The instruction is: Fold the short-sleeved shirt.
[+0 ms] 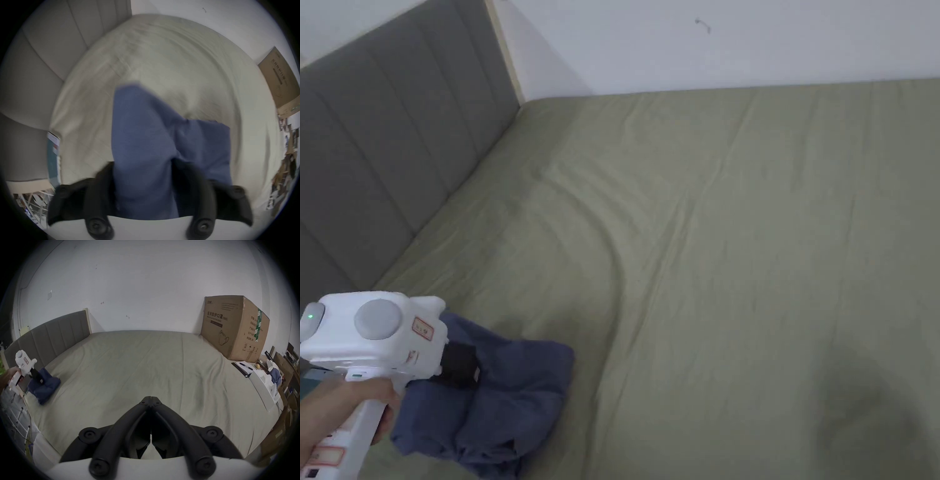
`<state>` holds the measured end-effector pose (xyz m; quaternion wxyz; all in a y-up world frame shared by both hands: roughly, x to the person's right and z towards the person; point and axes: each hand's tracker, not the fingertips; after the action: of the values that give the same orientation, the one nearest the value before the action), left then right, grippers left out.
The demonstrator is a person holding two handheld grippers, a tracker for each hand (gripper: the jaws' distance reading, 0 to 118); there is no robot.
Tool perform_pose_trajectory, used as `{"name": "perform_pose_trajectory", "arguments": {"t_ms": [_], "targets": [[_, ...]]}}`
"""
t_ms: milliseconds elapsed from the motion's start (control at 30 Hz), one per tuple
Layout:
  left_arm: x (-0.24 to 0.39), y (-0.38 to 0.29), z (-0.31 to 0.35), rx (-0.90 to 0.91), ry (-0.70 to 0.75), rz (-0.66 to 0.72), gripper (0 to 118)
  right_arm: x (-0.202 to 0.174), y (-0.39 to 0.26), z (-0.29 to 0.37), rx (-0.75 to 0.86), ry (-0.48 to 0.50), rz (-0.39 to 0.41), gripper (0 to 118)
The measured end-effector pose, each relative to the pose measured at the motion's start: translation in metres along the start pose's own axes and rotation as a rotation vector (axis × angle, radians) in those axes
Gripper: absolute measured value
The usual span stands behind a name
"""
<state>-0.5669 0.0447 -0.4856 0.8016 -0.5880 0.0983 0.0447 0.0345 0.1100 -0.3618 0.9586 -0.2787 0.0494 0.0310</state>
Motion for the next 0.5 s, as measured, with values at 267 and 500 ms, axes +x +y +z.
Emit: {"name": "perform_pose_trajectory", "arguments": {"t_ms": [267, 500], "targets": [[0.011, -0.014, 0.024, 0.034, 0.009, 0.000, 115, 0.007, 0.007, 0.010, 0.028, 0.033, 0.012, 0], [0.088, -0.063, 0.145, 0.377, -0.002, -0.102, 46, 0.028, 0.007, 0.024, 0.046, 0.042, -0.039, 0]]}}
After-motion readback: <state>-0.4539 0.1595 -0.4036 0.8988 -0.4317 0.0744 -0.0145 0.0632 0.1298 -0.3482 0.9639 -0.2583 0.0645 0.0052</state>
